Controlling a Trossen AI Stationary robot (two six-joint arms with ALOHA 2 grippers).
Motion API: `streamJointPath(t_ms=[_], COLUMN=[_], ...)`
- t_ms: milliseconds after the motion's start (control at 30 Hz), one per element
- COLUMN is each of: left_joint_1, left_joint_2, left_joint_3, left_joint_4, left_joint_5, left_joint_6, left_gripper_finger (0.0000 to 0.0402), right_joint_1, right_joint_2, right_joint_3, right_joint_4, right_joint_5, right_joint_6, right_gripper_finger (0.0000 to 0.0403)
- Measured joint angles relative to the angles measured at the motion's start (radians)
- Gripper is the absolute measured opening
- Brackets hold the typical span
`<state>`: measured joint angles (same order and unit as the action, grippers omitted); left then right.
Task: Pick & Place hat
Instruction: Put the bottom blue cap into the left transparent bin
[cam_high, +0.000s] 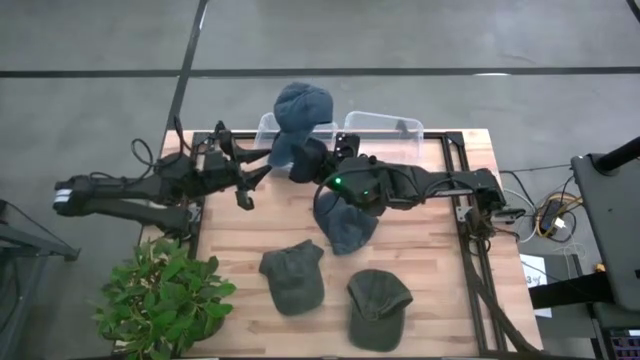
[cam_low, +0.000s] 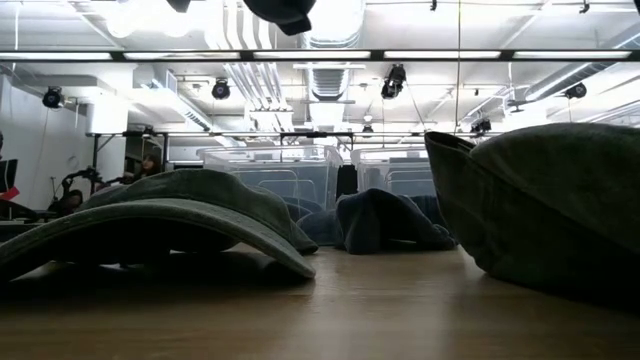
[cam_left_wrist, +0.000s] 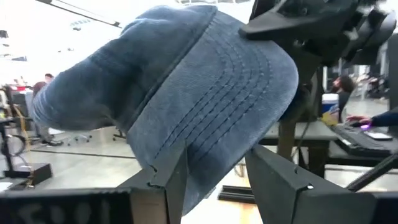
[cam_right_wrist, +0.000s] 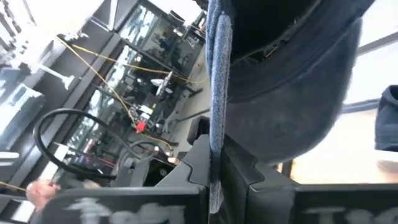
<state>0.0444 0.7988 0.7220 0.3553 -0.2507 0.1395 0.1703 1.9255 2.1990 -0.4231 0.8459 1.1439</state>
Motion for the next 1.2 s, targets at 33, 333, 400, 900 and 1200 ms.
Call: streamJointPath(t_ms=[33, 333, 400, 900, 1200], left_joint_1=[0.000, 0.000, 0.000, 0.000, 0.030], left_joint_2=[0.007, 0.013, 0.011, -0.025, -0.074], left_joint_3=[0.009, 0.057, 0.061, 0.067, 0.067], left_joint_4=[-0.002, -0.045, -0.055, -0.020, 0.166], left_joint_5=[-0.003, -0.010, -0.012, -0.075, -0.171], left_joint_6=[0.008, -0.021, -0.025, -0.186, -0.342], left_gripper_finger=[0.0151, 0.0048, 0.0020, 0.0002, 0.0002], right_joint_1=[-0.002, -0.002, -0.002, 0.010, 0.098], right_joint_2=[0.001, -0.003, -0.003, -0.004, -0.010], right_joint_3=[0.000, 0.002, 0.002, 0.007, 0.031], right_joint_4=[0.006, 0.018, 0.022, 0.223, 0.393], right_joint_5=[0.000, 0.003, -0.012, -0.061, 0.006], right_joint_6=[0.000, -0.030, -0.037, -0.422, -0.842], right_gripper_finger=[0.0012, 0.0012, 0.0012, 0.0159, 0.0262])
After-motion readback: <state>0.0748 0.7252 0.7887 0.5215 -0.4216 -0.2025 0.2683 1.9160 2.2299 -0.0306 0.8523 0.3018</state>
